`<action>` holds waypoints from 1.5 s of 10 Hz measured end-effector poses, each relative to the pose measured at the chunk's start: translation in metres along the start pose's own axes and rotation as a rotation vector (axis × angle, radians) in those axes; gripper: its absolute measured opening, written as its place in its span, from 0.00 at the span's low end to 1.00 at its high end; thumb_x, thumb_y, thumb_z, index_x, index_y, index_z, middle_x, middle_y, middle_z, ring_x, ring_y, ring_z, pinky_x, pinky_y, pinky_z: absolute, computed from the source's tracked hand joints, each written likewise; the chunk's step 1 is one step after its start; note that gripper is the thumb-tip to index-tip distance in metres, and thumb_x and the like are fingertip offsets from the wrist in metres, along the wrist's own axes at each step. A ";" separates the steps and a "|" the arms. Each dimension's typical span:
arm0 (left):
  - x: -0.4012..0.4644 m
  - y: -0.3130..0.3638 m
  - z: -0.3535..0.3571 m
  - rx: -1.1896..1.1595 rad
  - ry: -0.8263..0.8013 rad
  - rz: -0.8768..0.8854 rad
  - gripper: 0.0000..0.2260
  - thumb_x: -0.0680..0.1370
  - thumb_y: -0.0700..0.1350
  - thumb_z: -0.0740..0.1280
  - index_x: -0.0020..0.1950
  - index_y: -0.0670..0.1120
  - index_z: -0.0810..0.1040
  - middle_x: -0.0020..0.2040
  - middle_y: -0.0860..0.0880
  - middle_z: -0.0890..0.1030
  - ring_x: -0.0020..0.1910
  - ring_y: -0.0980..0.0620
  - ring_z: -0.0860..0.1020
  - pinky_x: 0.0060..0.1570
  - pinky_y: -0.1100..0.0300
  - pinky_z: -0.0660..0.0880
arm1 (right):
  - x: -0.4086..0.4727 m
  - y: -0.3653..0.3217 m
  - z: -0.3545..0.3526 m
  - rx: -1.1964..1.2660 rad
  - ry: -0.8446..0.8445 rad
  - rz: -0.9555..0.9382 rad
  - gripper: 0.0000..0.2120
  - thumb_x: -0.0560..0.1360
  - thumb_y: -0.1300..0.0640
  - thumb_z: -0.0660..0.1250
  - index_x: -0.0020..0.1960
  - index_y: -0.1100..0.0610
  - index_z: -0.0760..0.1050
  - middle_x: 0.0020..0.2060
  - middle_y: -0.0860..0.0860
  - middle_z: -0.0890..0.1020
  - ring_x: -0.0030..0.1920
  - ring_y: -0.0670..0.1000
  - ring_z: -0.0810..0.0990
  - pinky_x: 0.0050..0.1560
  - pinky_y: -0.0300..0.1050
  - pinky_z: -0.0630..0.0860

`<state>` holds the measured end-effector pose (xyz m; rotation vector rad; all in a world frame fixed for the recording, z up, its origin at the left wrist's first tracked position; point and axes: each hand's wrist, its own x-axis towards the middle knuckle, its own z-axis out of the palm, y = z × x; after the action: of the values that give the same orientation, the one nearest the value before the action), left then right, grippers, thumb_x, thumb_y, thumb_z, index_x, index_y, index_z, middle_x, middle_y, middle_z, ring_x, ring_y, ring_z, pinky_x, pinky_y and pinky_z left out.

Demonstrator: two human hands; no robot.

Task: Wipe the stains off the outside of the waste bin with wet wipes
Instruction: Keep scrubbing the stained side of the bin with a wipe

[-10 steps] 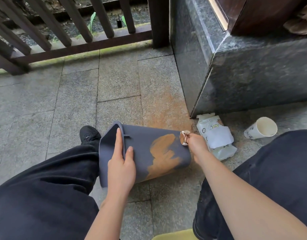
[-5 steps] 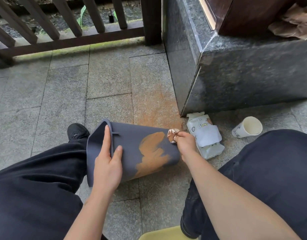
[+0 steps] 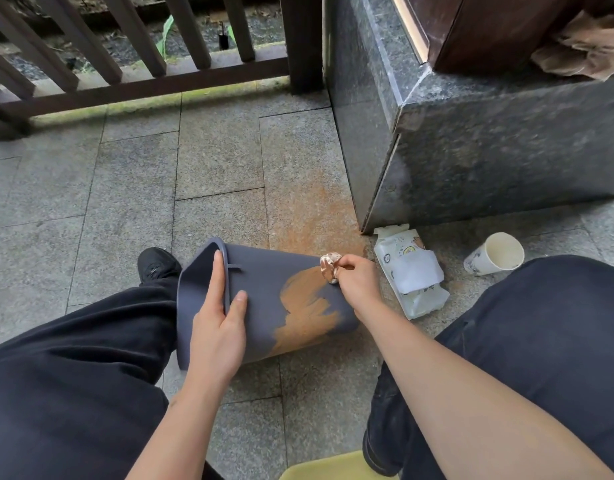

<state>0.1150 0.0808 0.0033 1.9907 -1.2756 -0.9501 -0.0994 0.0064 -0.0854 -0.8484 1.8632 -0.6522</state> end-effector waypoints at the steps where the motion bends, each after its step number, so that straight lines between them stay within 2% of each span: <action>1: -0.001 0.002 0.001 0.004 -0.010 0.000 0.31 0.82 0.47 0.63 0.72 0.78 0.52 0.66 0.67 0.69 0.50 0.81 0.68 0.45 0.85 0.61 | -0.002 -0.001 -0.001 -0.022 -0.003 -0.016 0.11 0.74 0.64 0.65 0.36 0.53 0.79 0.36 0.47 0.82 0.38 0.47 0.77 0.35 0.39 0.69; 2: -0.001 0.003 0.001 0.009 -0.016 0.011 0.31 0.82 0.48 0.63 0.72 0.78 0.52 0.64 0.72 0.67 0.48 0.86 0.65 0.45 0.86 0.59 | -0.005 -0.002 -0.001 -0.038 -0.005 -0.036 0.10 0.74 0.65 0.65 0.37 0.53 0.79 0.37 0.47 0.83 0.40 0.48 0.78 0.37 0.40 0.72; 4: -0.003 0.004 -0.001 0.009 -0.029 0.010 0.30 0.82 0.50 0.62 0.71 0.79 0.52 0.50 0.87 0.63 0.46 0.88 0.64 0.42 0.86 0.60 | -0.012 -0.003 -0.001 -0.071 -0.026 -0.105 0.12 0.75 0.65 0.66 0.36 0.52 0.77 0.35 0.46 0.81 0.39 0.47 0.77 0.35 0.38 0.69; 5: -0.004 0.004 -0.002 0.021 -0.021 0.007 0.29 0.82 0.51 0.62 0.71 0.79 0.51 0.47 0.88 0.64 0.45 0.88 0.64 0.41 0.86 0.60 | -0.017 -0.004 0.001 -0.111 -0.026 -0.141 0.11 0.76 0.64 0.66 0.37 0.53 0.78 0.36 0.45 0.82 0.40 0.47 0.78 0.35 0.38 0.70; 6: -0.005 0.004 -0.002 0.026 -0.025 0.024 0.28 0.83 0.52 0.60 0.72 0.78 0.50 0.44 0.88 0.66 0.45 0.86 0.67 0.42 0.84 0.62 | -0.021 -0.006 0.003 -0.138 -0.007 -0.182 0.12 0.76 0.64 0.66 0.37 0.52 0.76 0.37 0.46 0.82 0.42 0.49 0.80 0.40 0.41 0.74; 7: -0.006 0.004 0.000 0.031 -0.034 0.036 0.28 0.83 0.52 0.59 0.72 0.77 0.49 0.43 0.88 0.66 0.44 0.85 0.67 0.42 0.81 0.62 | -0.024 -0.007 0.005 -0.164 -0.007 -0.216 0.12 0.76 0.65 0.65 0.37 0.52 0.75 0.39 0.47 0.82 0.44 0.51 0.80 0.45 0.46 0.76; 9: -0.005 0.001 0.004 0.042 -0.024 0.066 0.28 0.84 0.51 0.58 0.74 0.75 0.48 0.37 0.84 0.70 0.38 0.82 0.70 0.38 0.84 0.62 | -0.030 -0.006 0.008 -0.167 -0.027 -0.307 0.12 0.75 0.65 0.65 0.39 0.50 0.78 0.44 0.44 0.79 0.45 0.49 0.78 0.42 0.40 0.70; 11: -0.004 -0.002 0.003 0.030 -0.003 0.063 0.27 0.83 0.53 0.58 0.73 0.77 0.48 0.37 0.83 0.71 0.39 0.82 0.70 0.38 0.82 0.63 | -0.039 -0.007 0.013 -0.168 -0.043 -0.397 0.09 0.75 0.66 0.65 0.45 0.56 0.83 0.43 0.47 0.80 0.46 0.51 0.78 0.48 0.47 0.75; 12: -0.003 -0.004 0.003 0.029 0.005 0.067 0.27 0.83 0.53 0.58 0.73 0.77 0.49 0.32 0.76 0.72 0.34 0.80 0.70 0.37 0.82 0.64 | -0.042 -0.009 0.016 -0.194 -0.044 -0.455 0.09 0.74 0.66 0.65 0.44 0.56 0.83 0.42 0.45 0.79 0.46 0.50 0.78 0.47 0.46 0.74; 13: -0.002 -0.006 0.004 0.037 0.001 0.084 0.28 0.83 0.52 0.58 0.74 0.75 0.49 0.30 0.77 0.70 0.33 0.80 0.69 0.38 0.83 0.64 | -0.045 -0.009 0.018 -0.187 -0.039 -0.498 0.10 0.73 0.67 0.65 0.42 0.55 0.82 0.40 0.45 0.78 0.44 0.49 0.77 0.45 0.44 0.72; 15: -0.002 -0.007 0.005 0.029 0.030 0.106 0.27 0.83 0.52 0.58 0.73 0.77 0.49 0.30 0.66 0.67 0.31 0.77 0.70 0.36 0.82 0.65 | -0.048 -0.008 0.021 -0.184 -0.056 -0.547 0.10 0.72 0.68 0.66 0.41 0.54 0.81 0.39 0.45 0.78 0.42 0.47 0.76 0.42 0.40 0.68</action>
<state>0.1142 0.0845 -0.0046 1.9312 -1.3701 -0.8528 -0.0634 0.0376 -0.0618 -1.5074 1.6600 -0.7825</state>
